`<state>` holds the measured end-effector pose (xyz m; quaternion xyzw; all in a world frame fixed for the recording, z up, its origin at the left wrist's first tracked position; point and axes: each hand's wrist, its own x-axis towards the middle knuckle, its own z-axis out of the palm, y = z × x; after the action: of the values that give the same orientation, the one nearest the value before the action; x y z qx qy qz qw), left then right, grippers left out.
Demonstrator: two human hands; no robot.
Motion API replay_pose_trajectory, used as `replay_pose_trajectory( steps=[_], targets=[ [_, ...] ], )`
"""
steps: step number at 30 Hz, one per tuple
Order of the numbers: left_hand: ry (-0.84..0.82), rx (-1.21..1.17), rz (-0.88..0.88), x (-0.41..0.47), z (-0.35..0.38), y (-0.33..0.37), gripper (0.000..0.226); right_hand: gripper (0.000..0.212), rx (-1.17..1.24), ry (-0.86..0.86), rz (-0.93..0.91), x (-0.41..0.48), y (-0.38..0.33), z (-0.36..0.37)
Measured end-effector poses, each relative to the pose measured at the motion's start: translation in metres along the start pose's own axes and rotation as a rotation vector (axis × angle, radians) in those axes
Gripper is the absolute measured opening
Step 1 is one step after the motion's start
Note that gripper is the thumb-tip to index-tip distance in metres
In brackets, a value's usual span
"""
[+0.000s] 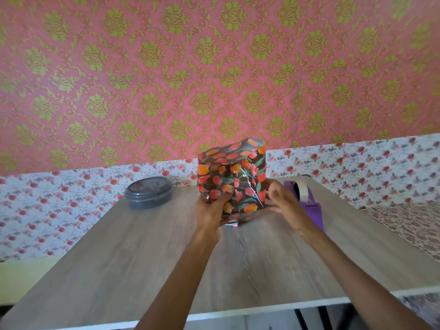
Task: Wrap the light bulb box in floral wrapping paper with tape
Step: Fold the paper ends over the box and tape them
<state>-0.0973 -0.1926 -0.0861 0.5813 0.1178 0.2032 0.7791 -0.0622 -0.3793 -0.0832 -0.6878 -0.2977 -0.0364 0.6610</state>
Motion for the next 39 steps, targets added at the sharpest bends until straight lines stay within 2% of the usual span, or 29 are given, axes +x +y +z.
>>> replay_pose_trajectory(
  steps=[1, 2, 4, 6, 7, 9, 11, 13, 16, 20, 22, 24, 31, 35, 39],
  targets=[
    [0.001, -0.006, 0.007, 0.0, 0.0, -0.001, 0.039, 0.034, 0.04, 0.03, 0.035, -0.002, 0.004, -0.011],
    [0.004, -0.01, 0.016, 0.0, 0.0, -0.002, 0.043, 0.031, -0.018, 0.14, 0.056, -0.001, 0.01, -0.022],
    [0.022, -0.022, 0.037, 0.001, 0.001, -0.005, 0.048, 0.02, -0.421, 0.431, 0.092, 0.002, 0.024, -0.048],
    [0.037, -0.012, 0.042, 0.002, 0.002, -0.007, 0.052, 0.021, -0.883, 0.597, 0.21, 0.003, 0.034, -0.076],
    [0.041, -0.006, 0.046, 0.001, 0.003, -0.008, 0.053, 0.025, -1.002, 0.624, 0.3, 0.003, 0.037, -0.088],
    [0.049, -0.001, 0.049, 0.0, 0.006, -0.009, 0.052, 0.031, -1.045, 0.549, 0.502, 0.006, 0.047, -0.11],
    [0.056, 0.002, 0.046, -0.002, 0.008, -0.011, 0.053, 0.027, -0.854, 0.438, 0.672, 0.01, 0.051, -0.121],
    [0.059, 0.0, 0.046, -0.003, 0.01, -0.011, 0.054, 0.021, -0.618, 0.45, 0.781, 0.015, 0.048, -0.127],
    [0.077, 0.015, 0.048, -0.004, 0.012, -0.011, 0.052, 0.014, -0.482, 0.507, 0.835, 0.024, 0.037, -0.132],
    [0.081, 0.018, 0.058, -0.007, 0.015, -0.013, 0.051, 0.017, -0.294, 0.401, 0.924, 0.03, 0.027, -0.128],
    [0.08, 0.025, 0.063, -0.008, 0.015, -0.015, 0.051, 0.011, -0.162, 0.378, 0.958, 0.033, 0.024, -0.122],
    [0.08, 0.023, 0.068, -0.009, 0.015, -0.016, 0.048, 0.007, -0.029, 0.397, 0.972, 0.036, 0.019, -0.117],
    [0.056, 0.022, 0.071, -0.012, 0.014, -0.013, 0.048, 0.028, 0.157, 0.388, 0.962, 0.032, 0.022, -0.113],
    [0.057, 0.021, 0.07, -0.013, 0.014, -0.012, 0.047, 0.022, 0.305, 0.46, 0.953, 0.037, 0.02, -0.112],
    [0.058, 0.018, 0.062, -0.014, 0.014, -0.013, 0.048, 0.023, 0.273, 0.393, 0.839, 0.034, 0.025, -0.111]
  ],
)
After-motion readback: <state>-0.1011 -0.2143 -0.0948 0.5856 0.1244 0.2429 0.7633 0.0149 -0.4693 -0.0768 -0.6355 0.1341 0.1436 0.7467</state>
